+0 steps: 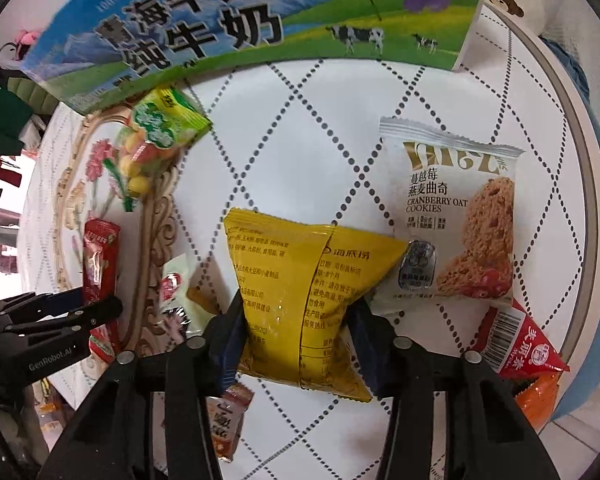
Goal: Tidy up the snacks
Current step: 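Grasp the red spicy-strip packet with the left tool while the right grasps the yellow chip bag, then drop both packets into the box and open both tools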
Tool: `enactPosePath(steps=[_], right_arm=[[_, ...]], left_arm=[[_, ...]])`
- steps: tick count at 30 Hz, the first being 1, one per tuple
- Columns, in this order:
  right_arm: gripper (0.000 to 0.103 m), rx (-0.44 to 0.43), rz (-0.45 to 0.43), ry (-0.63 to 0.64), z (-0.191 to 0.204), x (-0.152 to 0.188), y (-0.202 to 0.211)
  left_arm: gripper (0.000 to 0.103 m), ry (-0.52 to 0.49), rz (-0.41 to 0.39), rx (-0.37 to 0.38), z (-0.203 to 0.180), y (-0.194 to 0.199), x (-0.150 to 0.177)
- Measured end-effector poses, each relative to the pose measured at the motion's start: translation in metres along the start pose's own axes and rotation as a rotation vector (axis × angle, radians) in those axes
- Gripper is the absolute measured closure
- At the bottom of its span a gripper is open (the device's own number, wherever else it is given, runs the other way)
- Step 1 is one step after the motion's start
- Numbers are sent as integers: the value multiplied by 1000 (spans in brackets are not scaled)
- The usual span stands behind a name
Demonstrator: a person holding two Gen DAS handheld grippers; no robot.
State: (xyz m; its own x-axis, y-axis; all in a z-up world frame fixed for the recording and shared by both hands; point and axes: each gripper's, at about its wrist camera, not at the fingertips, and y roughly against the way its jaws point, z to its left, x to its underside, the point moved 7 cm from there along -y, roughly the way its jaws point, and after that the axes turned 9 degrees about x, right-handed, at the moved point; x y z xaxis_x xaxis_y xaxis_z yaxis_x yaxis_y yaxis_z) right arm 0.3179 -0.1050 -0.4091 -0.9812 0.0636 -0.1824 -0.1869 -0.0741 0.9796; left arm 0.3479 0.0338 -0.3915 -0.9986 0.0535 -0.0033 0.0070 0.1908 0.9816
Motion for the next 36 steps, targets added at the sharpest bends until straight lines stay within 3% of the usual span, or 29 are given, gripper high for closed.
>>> enactPosePath(steps=[8, 15, 20, 25, 30, 36], right_arm=[[56, -123, -64, -15, -4, -18, 55], [56, -236, -178, -28, -7, -73, 133], [56, -218, -275, -39, -26, -138, 176], [56, -164, -295, -84, -46, -220, 178], [56, -119, -242, -126, -63, -288, 140], [56, -74, -179, -149, -71, -329, 97]], left_arm=[[58, -18, -109, 151, -27, 79, -12], [58, -68, -231, 276, -73, 163, -67], [58, -109, -295, 248, -97, 194, -139], [58, -110, -283, 184, -97, 190, -209], [58, -100, -207, 86, -85, 150, -262], [56, -66, -124, 23, -70, 109, -304]])
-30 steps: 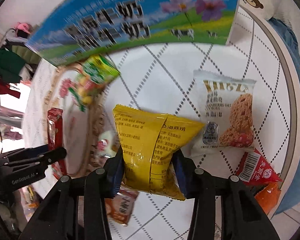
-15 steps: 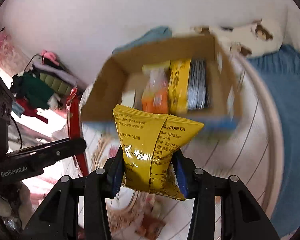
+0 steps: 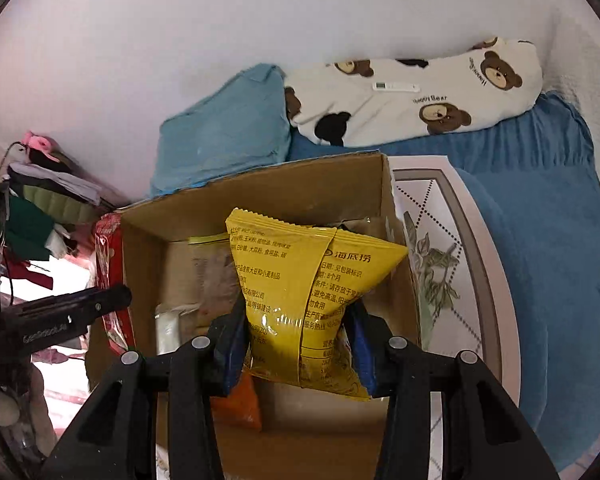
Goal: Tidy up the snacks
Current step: 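Drop both packets into the box and open both tools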
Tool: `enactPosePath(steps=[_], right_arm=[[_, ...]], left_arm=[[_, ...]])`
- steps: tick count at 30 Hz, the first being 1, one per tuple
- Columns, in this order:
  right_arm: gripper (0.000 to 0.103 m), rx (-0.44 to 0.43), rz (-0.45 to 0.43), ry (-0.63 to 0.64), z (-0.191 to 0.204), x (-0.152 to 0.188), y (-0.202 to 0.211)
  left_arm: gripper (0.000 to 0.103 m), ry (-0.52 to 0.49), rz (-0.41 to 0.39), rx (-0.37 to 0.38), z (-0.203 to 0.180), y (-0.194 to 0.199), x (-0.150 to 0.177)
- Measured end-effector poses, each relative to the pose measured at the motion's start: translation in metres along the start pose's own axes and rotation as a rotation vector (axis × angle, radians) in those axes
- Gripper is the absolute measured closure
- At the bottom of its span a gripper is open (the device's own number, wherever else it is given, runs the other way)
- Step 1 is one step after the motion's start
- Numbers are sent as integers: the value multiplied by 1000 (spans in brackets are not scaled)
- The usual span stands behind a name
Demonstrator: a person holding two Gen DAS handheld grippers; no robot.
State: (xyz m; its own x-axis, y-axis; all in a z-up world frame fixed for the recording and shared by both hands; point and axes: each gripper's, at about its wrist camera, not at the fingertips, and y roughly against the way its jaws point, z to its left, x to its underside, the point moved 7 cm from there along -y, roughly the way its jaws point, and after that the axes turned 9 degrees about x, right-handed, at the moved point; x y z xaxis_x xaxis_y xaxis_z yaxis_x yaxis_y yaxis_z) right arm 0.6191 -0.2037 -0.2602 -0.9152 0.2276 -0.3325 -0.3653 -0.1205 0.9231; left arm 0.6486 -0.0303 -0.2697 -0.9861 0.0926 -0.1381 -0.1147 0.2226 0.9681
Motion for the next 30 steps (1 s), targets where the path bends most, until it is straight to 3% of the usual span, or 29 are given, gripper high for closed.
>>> enactPosePath(steps=[3, 4, 5, 6, 7, 8, 19, 30], right_arm=[[52, 29, 43, -11, -2, -7, -22], [46, 41, 48, -19, -3, -8, -28], [21, 60, 50, -22, -5, -11, -33], [5, 70, 49, -25, -6, -13, -36], [5, 59, 53, -31, -4, -13, -40], [5, 71, 61, -28, -4, -11, -42], [5, 148, 54, 33, 6, 0, -41], [5, 208, 4, 113, 14, 32, -14]], left_arm=[[55, 39, 41, -3, 11, -18, -11], [48, 45, 48, -3, 11, -20, -12], [33, 47, 50, -7, 14, -23, -16], [26, 48, 44, -11, 15, -23, -18], [18, 48, 31, -12, 16, -22, -21], [16, 48, 23, -9, 16, -21, -22], [15, 33, 21, 1, 19, -24, -8], [15, 19, -85, -12, 13, 2, 36]])
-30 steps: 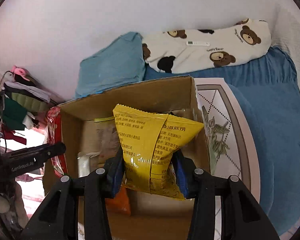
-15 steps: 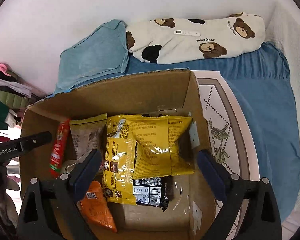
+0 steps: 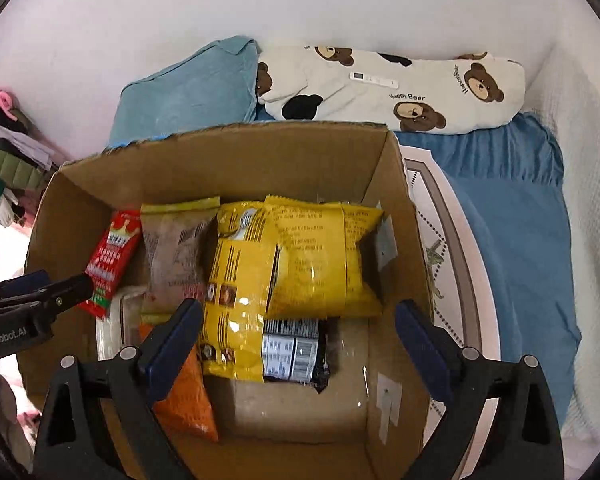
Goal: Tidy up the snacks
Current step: 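Drop both packets into the box and open both tools, then lift both open tools back from the box, then grasp the brown cookie packet with the left tool while the right grasps the oat cookie packet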
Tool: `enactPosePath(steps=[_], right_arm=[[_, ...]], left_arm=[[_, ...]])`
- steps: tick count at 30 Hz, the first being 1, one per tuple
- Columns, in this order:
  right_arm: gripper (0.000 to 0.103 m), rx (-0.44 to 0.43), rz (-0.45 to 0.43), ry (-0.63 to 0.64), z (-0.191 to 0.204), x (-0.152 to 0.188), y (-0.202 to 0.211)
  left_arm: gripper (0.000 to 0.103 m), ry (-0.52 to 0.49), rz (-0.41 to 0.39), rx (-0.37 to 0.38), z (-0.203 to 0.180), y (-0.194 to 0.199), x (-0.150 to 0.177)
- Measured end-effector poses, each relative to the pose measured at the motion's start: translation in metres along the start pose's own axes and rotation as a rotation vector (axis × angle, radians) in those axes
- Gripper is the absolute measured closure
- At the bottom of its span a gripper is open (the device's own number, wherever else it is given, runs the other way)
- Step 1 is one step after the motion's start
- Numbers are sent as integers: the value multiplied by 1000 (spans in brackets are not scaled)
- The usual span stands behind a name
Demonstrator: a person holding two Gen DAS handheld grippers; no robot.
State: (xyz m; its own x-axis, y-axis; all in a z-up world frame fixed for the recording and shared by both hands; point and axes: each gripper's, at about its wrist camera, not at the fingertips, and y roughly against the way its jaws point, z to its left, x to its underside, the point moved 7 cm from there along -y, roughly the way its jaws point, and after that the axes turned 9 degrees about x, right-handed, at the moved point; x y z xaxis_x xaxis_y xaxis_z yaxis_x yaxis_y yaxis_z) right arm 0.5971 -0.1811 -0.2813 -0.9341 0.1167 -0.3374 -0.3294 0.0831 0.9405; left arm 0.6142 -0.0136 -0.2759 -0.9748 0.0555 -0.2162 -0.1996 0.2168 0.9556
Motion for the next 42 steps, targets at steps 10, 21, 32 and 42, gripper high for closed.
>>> enactPosePath(steps=[10, 21, 32, 42], right_arm=[[5, 20, -109, 26, -2, 43, 48], [5, 4, -218, -19, -10, 84, 104], [5, -2, -324, -33, -10, 122, 162], [5, -48, -294, -60, -24, 160, 169]], left_arm=[[15, -20, -151, -17, -8, 42, 39], [15, -66, -269, -17, -25, 92, 86], [15, -85, -328, -3, -29, 123, 127], [15, -84, -268, 1, -28, 114, 177]])
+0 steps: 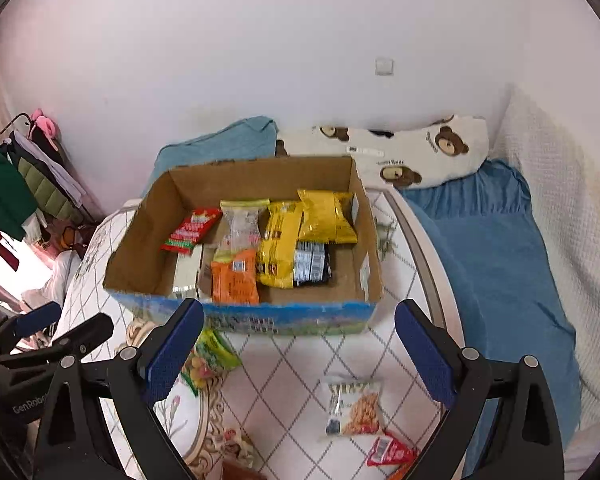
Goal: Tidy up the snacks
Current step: 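Grasp the brown cookie packet with the left tool while the right grasps the oat cookie packet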
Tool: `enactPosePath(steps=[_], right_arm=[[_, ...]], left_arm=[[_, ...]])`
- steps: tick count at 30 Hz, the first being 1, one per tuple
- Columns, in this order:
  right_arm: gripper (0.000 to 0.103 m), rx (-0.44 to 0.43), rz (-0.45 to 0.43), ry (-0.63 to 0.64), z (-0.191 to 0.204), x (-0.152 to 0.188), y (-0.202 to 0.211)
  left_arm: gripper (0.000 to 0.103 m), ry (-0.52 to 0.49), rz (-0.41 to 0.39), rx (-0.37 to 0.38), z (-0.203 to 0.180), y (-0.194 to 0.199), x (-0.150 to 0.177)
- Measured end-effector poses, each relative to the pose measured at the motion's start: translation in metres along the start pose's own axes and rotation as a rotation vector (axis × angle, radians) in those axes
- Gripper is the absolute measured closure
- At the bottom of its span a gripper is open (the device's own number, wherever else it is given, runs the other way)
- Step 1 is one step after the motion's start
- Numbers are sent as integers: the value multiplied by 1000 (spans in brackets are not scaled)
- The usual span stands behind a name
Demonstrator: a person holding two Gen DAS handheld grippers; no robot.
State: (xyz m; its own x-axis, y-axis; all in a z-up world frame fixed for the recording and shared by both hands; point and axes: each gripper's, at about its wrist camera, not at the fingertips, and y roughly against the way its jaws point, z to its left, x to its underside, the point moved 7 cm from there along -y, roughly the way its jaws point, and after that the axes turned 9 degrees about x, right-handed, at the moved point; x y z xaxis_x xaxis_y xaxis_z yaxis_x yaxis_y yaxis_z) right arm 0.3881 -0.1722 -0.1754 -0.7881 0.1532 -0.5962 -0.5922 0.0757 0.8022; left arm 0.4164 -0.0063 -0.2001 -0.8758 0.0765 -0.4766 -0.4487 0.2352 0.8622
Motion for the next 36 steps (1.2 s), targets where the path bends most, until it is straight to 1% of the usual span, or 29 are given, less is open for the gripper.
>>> enactPosePath(steps=[2, 4, 5, 6, 7, 9, 10, 12, 13, 14, 15, 16, 17, 18, 20, 22, 23, 24, 26, 28, 30, 32, 36], right_arm=[[5, -34, 41, -24, -10, 17, -5], [14, -45, 85, -41, -22, 37, -13], [27, -48, 119, -49, -29, 48, -20], [39, -56, 152, -64, -35, 59, -26], [41, -70, 185, -93, -43, 73, -33], [45, -77, 237, -130, -57, 95, -43], [45, -72, 256, -149, -64, 104, -48], [45, -62, 304, -179, -78, 122, -59], [45, -58, 318, -204, -86, 130, -64], [45, -60, 324, -207, -89, 132, -68], [45, -51, 330, -208, -92, 135, -73], [45, -45, 333, -209, -93, 136, -77], [45, -50, 338, -204, -93, 136, -82], [45, -54, 344, -206, -92, 134, -87], [44, -57, 355, -177, -84, 130, -100], [39, -65, 376, -145, -73, 125, -113], [36, -62, 392, -125, -66, 123, -124], [35, -50, 404, -108, -62, 122, -131], [34, -20, 454, -55, -51, 127, -153], [34, -29, 492, -28, -40, 135, -171], [43, -23, 489, 20, -30, 140, -174], [44, -40, 488, 72, -16, 149, -167], [45, -84, 539, 146, 6, 185, -147]], left_arm=[[15, 0, 71, 20, -5, -13, 27], [15, -12, 151, 32, -13, -27, 56], [15, -20, 201, 45, -18, -37, 73], [15, -36, 274, 56, -24, -51, 95], [15, -49, 353, 71, -29, -65, 118], [15, -68, 487, 98, -38, -91, 159], [15, -83, 539, 101, -41, -100, 175], [16, -114, 615, 100, -47, -119, 200], [16, -137, 639, 87, -49, -129, 210], [22, -151, 657, 79, -50, -137, 218], [32, -154, 667, 68, -50, -144, 223], [50, -149, 672, 65, -49, -150, 227], [51, -132, 672, 66, -47, -153, 229], [51, -102, 656, 67, -44, -151, 227], [51, -80, 617, 54, -36, -144, 219], [51, -45, 590, 40, -22, -136, 211], [51, -22, 579, 34, -15, -133, 207], [51, 3, 570, 26, -6, -130, 204], [51, 63, 553, -1, 15, -128, 199], [51, 113, 537, -19, 33, -126, 194], [51, 146, 522, -26, 43, -124, 192], [51, 169, 517, -25, 49, -122, 193], [49, 197, 534, -4, 54, -127, 204]])
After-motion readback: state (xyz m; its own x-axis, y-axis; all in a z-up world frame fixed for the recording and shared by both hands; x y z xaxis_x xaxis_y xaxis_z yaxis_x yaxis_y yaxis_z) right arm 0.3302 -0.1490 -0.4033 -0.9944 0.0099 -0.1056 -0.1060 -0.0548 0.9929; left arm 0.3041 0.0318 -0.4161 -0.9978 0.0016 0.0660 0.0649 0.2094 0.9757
